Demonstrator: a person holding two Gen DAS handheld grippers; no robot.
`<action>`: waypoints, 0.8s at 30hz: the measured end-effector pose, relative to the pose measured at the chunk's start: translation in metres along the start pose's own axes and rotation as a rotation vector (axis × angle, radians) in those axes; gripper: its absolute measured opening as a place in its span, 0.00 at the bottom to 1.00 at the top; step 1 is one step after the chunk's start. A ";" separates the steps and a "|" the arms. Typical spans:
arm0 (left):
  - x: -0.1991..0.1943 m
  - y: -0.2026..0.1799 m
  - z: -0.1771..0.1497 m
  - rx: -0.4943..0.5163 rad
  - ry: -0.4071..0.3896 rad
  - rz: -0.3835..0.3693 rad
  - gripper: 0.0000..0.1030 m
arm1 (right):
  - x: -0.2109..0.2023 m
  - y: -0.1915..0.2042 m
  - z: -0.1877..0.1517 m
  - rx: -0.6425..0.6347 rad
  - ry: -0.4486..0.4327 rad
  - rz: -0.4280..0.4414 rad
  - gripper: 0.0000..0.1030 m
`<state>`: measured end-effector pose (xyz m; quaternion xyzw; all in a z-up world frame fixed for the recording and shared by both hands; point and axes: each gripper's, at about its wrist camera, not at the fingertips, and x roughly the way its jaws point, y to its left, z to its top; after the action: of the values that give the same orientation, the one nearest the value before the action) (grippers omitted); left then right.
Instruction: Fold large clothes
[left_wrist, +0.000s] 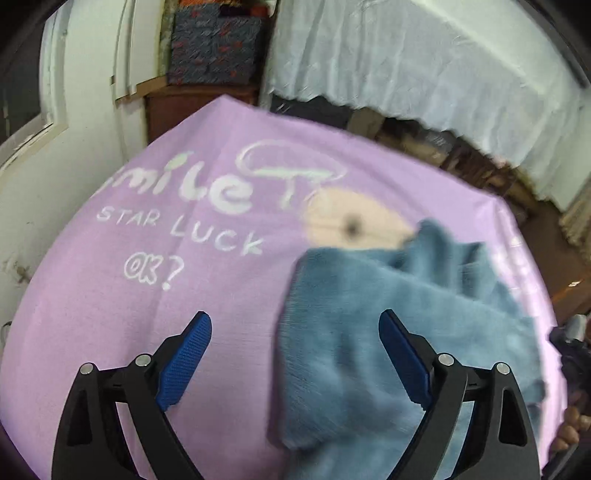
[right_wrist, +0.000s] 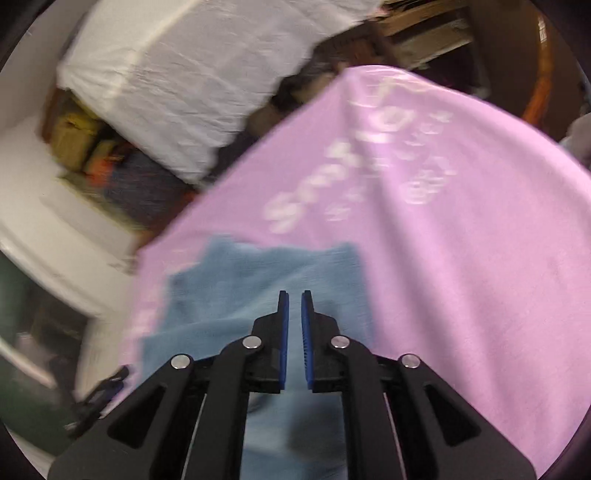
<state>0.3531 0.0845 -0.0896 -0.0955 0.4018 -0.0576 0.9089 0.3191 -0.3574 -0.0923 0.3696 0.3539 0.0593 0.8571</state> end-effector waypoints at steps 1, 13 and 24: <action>-0.005 -0.007 -0.003 0.018 -0.006 -0.025 0.89 | -0.002 0.009 -0.005 -0.017 0.015 0.059 0.08; 0.026 -0.065 -0.050 0.272 0.119 0.004 0.97 | 0.033 0.032 -0.063 -0.103 0.288 0.069 0.06; -0.005 -0.052 -0.058 0.225 0.079 -0.020 0.96 | -0.003 -0.014 -0.073 0.053 0.216 0.090 0.03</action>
<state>0.3054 0.0269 -0.1131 0.0057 0.4274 -0.1151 0.8967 0.2667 -0.3256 -0.1348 0.3990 0.4290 0.1276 0.8003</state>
